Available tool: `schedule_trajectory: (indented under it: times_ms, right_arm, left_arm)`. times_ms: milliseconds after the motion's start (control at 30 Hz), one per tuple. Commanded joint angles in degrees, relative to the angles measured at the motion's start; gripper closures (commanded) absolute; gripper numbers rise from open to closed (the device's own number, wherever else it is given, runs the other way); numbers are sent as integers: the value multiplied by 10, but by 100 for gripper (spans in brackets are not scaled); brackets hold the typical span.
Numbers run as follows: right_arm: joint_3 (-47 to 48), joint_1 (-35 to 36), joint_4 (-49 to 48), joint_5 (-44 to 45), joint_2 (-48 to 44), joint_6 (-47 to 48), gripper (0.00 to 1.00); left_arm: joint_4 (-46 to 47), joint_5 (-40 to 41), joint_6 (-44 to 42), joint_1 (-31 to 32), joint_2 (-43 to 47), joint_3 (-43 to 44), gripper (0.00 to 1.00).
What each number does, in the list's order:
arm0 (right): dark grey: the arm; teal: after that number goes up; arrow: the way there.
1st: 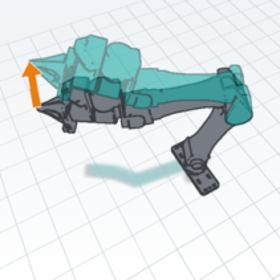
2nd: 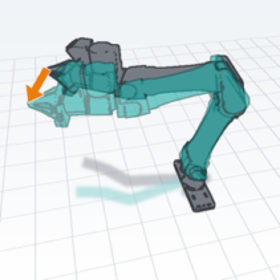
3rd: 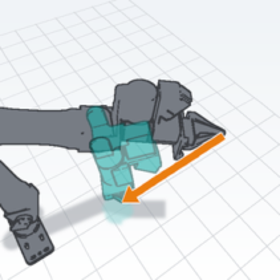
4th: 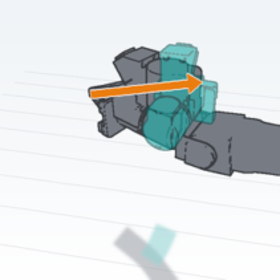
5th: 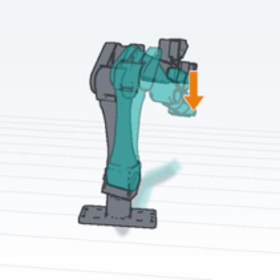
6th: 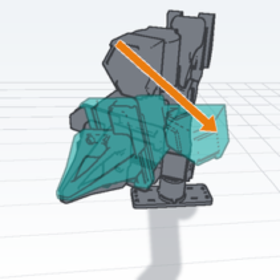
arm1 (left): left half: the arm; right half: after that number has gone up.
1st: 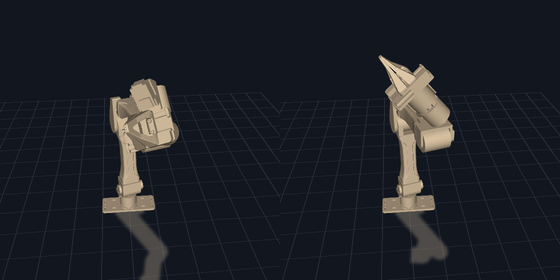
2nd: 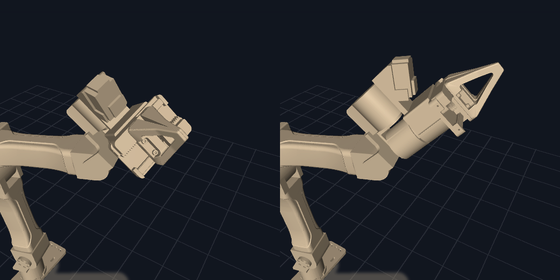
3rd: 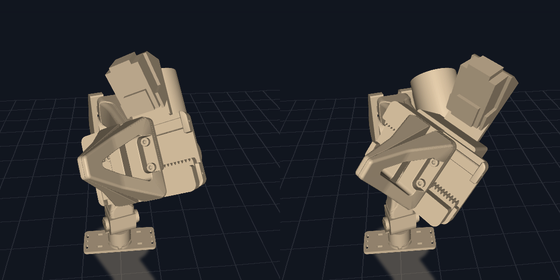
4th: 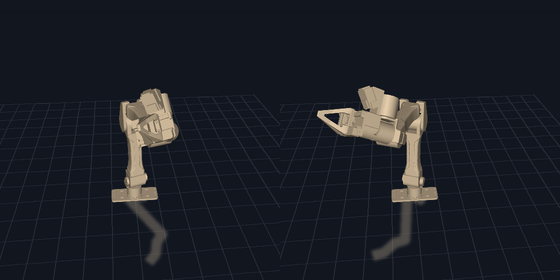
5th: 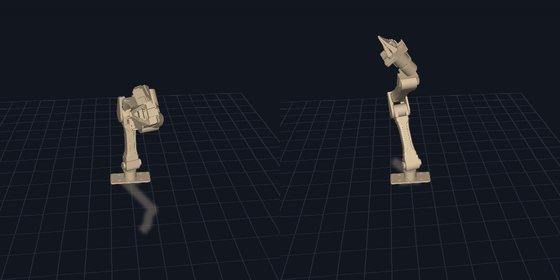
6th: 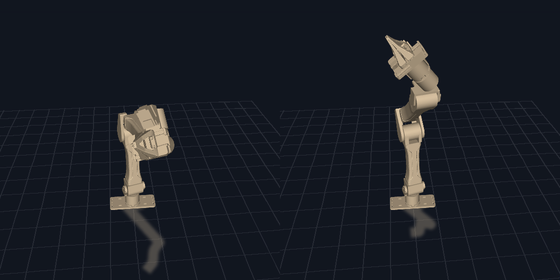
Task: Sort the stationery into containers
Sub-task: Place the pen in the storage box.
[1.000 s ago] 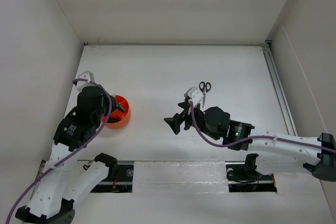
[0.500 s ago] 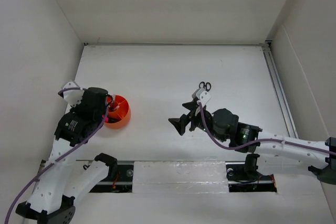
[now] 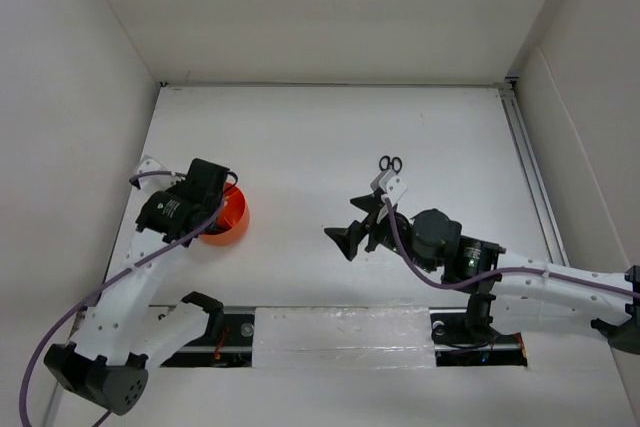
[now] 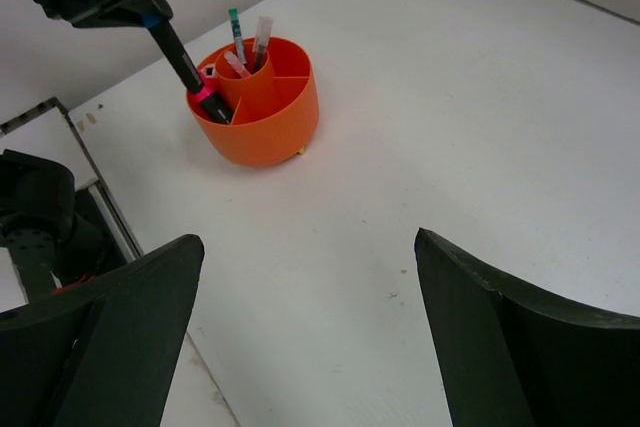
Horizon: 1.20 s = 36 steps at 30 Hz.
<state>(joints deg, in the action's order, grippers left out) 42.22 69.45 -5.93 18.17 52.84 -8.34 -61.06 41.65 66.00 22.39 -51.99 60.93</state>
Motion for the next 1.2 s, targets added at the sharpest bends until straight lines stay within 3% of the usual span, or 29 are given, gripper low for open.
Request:
schedule_trajectory:
  times_ms: [0, 600, 900, 1000, 1133, 1167]
  right_arm:
    - [-2, 3, -22, -9, -18, 12, 7]
    - [-14, 3, -27, -27, -39, 23, 6]
    - [-14, 3, -27, -8, -27, 23, 4]
    - [-14, 3, -27, -2, -12, 18, 2]
    - [-7, -21, -33, 19, 21, -10, 0]
    - [5, -33, -33, 20, 33, -19, 0]
  left_arm:
    - [4, 24, 82, -2, -39, -28, 100]
    - [30, 29, 127, -2, -46, -87, 100]
    - [36, 24, 134, -2, -17, -87, 59]
    - [43, 13, 118, -2, 6, -92, 52]
    - [49, 2, 106, -2, 39, -92, 32]
    - [49, 2, 99, -2, 57, -86, 21]
